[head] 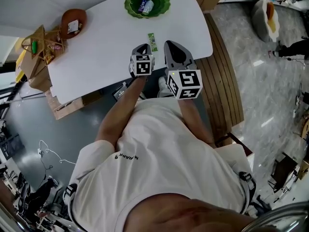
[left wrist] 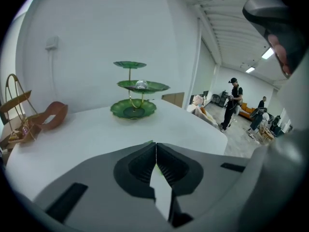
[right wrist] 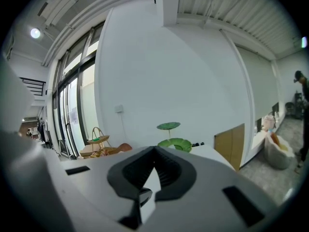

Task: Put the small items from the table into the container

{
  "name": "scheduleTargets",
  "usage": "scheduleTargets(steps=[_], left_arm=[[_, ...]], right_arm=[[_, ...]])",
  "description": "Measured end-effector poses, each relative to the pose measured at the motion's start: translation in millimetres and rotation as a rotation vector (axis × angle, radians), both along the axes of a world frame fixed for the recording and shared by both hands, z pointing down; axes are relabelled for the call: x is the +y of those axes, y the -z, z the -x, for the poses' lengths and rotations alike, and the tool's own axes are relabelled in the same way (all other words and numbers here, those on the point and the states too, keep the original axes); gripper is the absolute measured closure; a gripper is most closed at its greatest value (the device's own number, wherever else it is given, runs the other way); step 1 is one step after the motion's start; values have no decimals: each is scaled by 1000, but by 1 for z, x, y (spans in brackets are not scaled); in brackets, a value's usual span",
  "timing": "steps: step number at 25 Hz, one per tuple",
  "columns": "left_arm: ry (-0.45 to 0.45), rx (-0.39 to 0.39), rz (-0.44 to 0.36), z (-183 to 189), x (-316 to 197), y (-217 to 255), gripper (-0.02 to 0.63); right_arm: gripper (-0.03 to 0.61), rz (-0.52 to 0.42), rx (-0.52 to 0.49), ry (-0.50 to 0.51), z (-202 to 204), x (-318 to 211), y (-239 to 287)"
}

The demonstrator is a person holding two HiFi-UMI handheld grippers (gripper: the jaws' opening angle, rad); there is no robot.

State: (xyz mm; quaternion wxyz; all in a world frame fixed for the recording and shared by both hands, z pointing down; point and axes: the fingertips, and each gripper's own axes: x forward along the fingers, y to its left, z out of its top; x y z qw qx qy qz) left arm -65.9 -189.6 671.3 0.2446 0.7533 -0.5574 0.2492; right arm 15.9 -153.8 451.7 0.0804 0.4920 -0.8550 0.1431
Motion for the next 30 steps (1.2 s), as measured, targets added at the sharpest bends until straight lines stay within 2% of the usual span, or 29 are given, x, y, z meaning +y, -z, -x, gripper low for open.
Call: scheduleTargets(steps=[8, 14, 30], left_arm=[[-33, -10, 78, -14, 7, -35, 604], [-51, -13, 132, -26, 6, -55, 549], [-64, -100, 254, -33, 3, -111, 526]], right_arm=[[574, 25, 7, -3, -6, 4, -10], [574, 38, 22, 1, -10, 5, -15], [574, 65, 13, -62, -43, -4, -25]])
